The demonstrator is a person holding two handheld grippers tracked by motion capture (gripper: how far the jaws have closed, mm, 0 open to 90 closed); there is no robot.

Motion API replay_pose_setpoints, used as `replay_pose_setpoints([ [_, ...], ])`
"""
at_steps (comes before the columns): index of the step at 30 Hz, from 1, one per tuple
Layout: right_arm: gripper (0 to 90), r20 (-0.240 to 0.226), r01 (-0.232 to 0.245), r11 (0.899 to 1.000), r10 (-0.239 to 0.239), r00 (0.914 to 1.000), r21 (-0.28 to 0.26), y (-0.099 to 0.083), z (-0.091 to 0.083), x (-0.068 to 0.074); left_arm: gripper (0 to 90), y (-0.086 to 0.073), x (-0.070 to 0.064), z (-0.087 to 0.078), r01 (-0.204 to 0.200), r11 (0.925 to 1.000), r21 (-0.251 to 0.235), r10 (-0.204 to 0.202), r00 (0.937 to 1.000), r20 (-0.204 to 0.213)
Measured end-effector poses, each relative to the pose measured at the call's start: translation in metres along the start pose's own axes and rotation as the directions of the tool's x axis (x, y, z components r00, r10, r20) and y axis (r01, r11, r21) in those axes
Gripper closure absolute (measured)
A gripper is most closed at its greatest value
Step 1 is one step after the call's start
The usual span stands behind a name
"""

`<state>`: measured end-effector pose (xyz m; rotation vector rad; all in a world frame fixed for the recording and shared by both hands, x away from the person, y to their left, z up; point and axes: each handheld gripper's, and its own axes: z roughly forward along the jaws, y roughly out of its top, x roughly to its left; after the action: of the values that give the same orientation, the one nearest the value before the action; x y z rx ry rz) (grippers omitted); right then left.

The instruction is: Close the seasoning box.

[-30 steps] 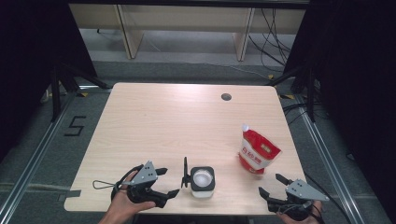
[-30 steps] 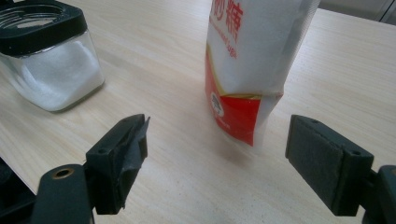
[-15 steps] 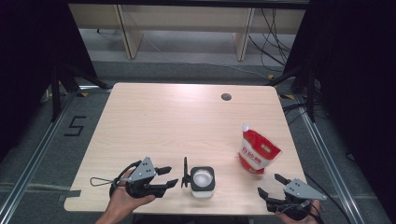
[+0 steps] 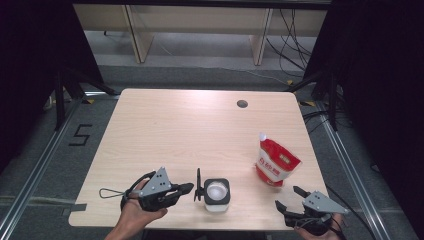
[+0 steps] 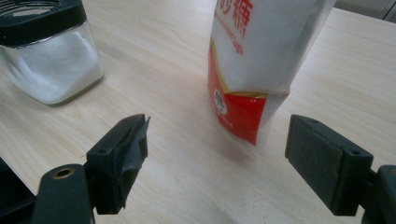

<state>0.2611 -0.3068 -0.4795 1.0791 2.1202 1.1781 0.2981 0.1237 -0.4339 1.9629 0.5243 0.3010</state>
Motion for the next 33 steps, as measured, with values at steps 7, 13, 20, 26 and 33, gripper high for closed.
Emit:
replay_pose_setpoints([
  [7, 22.5, 0.018, 0.005, 1.0, -0.005, 0.9998, -0.007, 0.0, -0.002, 0.0, 89.3, 0.011, -0.001, 0.001, -0.028, 0.9996, -0.003, 0.028, 0.9996, 0.011],
  [13, 23.2, 0.017, -0.007, 1.0, 0.007, 0.9998, 0.003, -0.001, -0.003, 0.001, 89.3, 0.017, -0.003, 0.006, -0.032, 0.9995, -0.003, 0.032, 0.9994, 0.014],
  [20, 23.3, 0.011, -0.012, 1.0, 0.013, 0.9999, -0.012, 0.0, -0.003, 0.001, 89.3, 0.02, -0.009, 0.018, -0.06, 0.998, 0.02, 0.059, 0.9973, 0.044],
  [26, 23.3, 0.023, 0.012, 1.0, -0.011, 0.9997, -0.021, -0.001, -0.003, 0.0, 89.2, 0.021, -0.011, 0.027, -0.052, 0.9983, 0.027, 0.05, 0.9974, 0.052],
  [33, 23.3, 0.016, 0.023, 1.0, -0.023, 0.9996, -0.017, -0.001, -0.002, 0.001, 89.2, 0.021, -0.013, 0.034, -0.056, 0.9978, 0.037, 0.053, 0.9966, 0.063],
])
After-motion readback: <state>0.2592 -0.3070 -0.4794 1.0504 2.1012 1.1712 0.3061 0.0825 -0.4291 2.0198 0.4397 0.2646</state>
